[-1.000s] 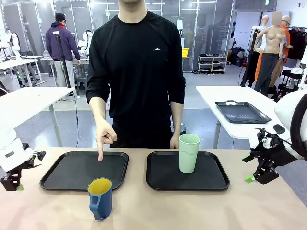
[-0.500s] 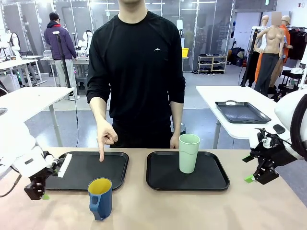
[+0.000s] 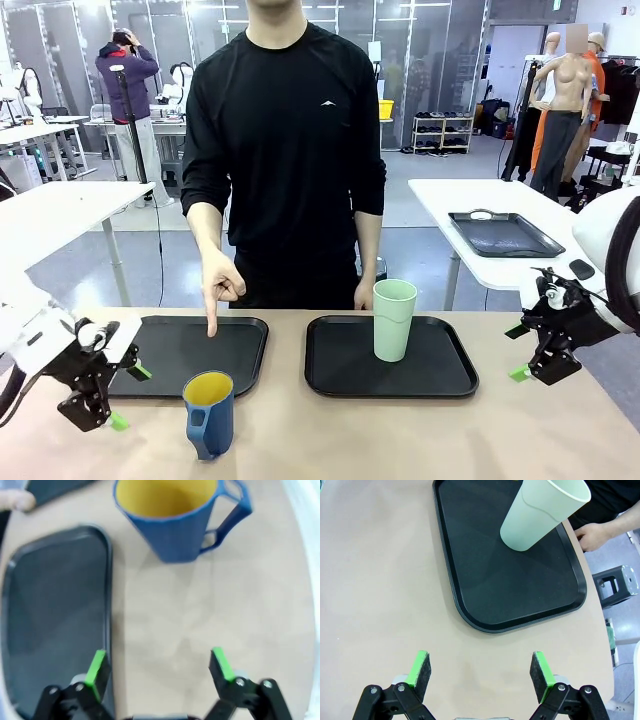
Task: Sort and store the cups by type.
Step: Pick up the Handle plastic cup and place it into the empty Flat Tray.
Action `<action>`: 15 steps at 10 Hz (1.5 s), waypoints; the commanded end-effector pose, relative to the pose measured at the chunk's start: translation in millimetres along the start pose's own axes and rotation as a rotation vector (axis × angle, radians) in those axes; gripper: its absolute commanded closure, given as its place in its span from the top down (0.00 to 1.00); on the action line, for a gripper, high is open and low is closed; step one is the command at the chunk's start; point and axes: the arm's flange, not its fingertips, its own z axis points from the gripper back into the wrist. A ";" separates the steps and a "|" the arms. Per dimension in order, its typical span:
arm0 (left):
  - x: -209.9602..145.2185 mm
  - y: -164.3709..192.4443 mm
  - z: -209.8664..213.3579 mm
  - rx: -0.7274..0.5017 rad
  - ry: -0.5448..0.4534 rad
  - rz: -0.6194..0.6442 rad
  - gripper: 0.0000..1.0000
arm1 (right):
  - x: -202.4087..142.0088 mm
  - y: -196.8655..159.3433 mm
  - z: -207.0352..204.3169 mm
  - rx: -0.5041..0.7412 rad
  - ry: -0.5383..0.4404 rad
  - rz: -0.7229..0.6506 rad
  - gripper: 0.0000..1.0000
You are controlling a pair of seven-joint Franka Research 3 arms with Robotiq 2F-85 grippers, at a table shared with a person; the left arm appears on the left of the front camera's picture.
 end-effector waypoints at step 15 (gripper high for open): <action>-49.5 16.9 -22.1 -0.098 -0.742 0.056 1.00 | 0.5 -0.7 0.1 0.005 0.003 0.002 1.00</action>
